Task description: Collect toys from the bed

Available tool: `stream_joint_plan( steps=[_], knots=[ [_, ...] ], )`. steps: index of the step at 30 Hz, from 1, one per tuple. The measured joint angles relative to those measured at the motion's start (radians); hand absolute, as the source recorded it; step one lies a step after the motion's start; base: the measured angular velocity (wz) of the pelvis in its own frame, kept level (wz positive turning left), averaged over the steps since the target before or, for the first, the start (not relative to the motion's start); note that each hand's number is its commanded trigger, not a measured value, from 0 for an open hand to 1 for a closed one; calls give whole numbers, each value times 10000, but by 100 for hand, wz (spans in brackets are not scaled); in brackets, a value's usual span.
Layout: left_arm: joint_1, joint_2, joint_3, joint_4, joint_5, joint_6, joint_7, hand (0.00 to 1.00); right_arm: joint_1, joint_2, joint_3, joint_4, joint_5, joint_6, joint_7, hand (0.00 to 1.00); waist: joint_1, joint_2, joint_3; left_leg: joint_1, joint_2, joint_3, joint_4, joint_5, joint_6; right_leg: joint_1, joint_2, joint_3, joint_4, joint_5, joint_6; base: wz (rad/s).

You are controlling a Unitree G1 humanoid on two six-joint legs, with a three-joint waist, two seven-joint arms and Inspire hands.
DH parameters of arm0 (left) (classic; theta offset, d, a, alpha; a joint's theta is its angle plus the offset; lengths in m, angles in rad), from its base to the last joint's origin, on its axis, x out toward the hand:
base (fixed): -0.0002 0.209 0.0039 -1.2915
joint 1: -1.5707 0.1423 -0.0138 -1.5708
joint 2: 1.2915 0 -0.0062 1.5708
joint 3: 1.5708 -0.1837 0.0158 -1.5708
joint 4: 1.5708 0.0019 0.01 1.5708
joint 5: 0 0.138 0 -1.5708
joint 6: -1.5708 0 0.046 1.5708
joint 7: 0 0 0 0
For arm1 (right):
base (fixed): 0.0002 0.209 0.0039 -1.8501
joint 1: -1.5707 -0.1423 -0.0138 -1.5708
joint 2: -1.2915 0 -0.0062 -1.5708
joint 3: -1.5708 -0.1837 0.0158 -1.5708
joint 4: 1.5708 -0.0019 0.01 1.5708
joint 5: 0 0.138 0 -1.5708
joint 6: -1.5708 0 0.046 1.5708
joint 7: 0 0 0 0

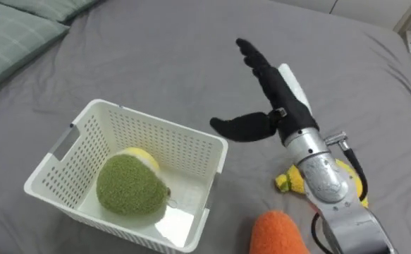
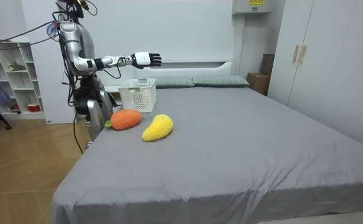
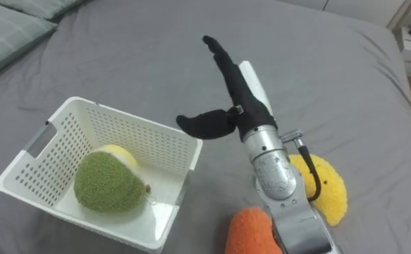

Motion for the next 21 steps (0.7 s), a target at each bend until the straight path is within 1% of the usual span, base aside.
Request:
stream_joint_plan(
  steps=[2,4,6,9,10,13,17,19,21],
  knots=[
    [142,-4,60,-2,-4,-8,13,0,44,-57,-173,35,38,-160,-252,0,-141,106,-20,32,15,79,-47,0,0,5,4,53,15,0,0,-8],
    [221,0,90,-50,-9,-21,27,0,91,-181,-206,206,80,-357,-404,0,-217,134,-17,146,39,168,-120,0,-2,30,14,120,27,0,0,-10],
    [248,-18,161,-84,-12,-60,28,0,253,-262,-302,400,77,-473,-551,0,-236,107,-33,157,44,196,-144,0,-3,51,23,163,28,0,0,-6],
    [314,-16,165,-188,-8,-126,28,0,409,-339,-481,944,164,-515,-657,0,-384,30,-63,185,38,196,-139,-1,-2,75,19,162,26,0,0,0],
    [410,-15,170,-198,-7,-167,27,0,493,-420,-553,1121,277,-515,-664,0,-401,-2,-51,243,35,197,-140,-1,-2,129,17,156,24,0,1,0],
    [451,-17,224,-207,-9,-198,-1,0,671,-458,-947,1295,384,-515,-765,0,-453,-74,-35,301,37,223,-147,-5,0,169,23,185,19,-1,1,-3],
    [551,25,505,-209,23,-198,-146,0,692,-530,-1510,1471,314,-579,-1136,0,-460,-137,-44,326,52,307,-141,-11,4,156,34,268,31,0,1,-5],
    [741,43,758,-212,98,-170,-206,0,720,-637,-1812,1871,-4,-633,-1357,0,-565,-197,-70,323,51,311,-144,-21,10,158,35,275,29,0,1,0],
    [910,52,821,-211,97,-94,-207,0,768,-679,-1992,1996,-157,-627,-1492,0,-683,-230,-45,317,51,313,-146,-25,14,152,35,284,30,0,1,0]
  ],
)
